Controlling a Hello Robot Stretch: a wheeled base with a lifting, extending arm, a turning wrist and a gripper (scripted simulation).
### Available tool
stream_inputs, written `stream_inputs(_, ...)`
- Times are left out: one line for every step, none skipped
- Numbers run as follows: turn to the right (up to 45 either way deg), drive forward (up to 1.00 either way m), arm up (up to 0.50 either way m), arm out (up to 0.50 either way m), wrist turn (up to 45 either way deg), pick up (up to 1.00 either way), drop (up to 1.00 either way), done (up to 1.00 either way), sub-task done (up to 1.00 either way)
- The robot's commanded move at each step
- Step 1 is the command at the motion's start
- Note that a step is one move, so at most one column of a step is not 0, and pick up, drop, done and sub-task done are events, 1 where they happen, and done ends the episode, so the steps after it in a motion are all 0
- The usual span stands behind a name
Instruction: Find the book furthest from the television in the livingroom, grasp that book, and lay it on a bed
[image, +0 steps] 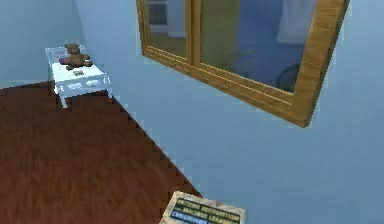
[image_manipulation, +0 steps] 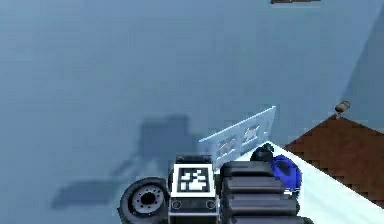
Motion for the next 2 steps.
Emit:
stream_inputs(-45.0, 0.0, 0.0, 0.0, 0.0, 0.0, 0.0, 0.0, 0.0)
stream_inputs(-45.0, 0.0, 0.0, 0.0, 0.0, 0.0, 0.0, 0.0, 0.0)
